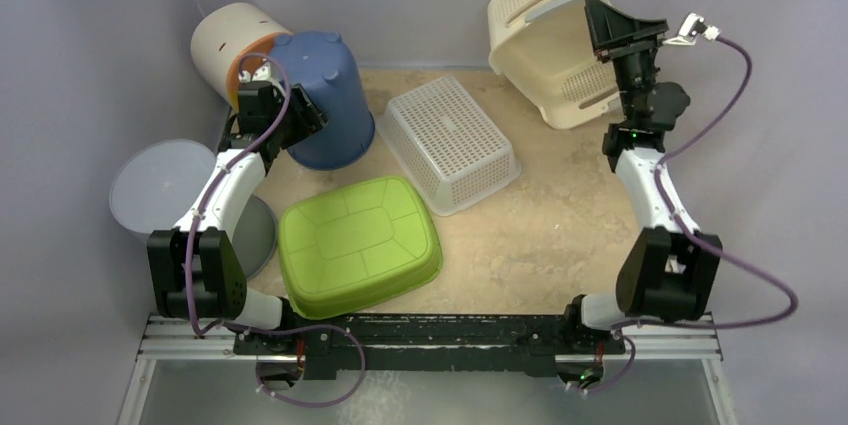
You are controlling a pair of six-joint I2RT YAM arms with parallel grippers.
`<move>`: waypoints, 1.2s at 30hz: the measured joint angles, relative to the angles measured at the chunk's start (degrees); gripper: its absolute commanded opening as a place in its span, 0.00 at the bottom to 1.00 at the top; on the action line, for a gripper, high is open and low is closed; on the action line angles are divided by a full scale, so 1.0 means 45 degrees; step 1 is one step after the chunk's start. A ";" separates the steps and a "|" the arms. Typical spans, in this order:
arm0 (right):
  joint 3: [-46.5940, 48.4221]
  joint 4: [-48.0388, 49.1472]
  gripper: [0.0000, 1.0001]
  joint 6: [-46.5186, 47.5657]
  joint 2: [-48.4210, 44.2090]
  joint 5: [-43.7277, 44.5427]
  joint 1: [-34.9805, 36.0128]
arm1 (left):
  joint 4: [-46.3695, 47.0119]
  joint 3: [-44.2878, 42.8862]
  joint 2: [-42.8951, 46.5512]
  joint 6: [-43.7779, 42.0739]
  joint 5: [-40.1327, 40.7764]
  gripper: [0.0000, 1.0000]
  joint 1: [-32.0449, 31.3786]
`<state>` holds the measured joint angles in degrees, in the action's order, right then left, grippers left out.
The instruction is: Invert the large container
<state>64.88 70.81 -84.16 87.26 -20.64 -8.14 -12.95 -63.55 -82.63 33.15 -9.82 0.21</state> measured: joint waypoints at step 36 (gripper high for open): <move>0.8534 -1.8671 0.71 1.1118 0.1360 0.3925 0.0680 | 0.0291 0.0000 0.0010 0.0015 -0.0165 0.67 0.0000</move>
<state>103.28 -13.21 -34.13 93.38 -2.98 -5.08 -11.64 -63.55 -82.59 33.21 -10.57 0.21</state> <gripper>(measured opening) 0.713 0.674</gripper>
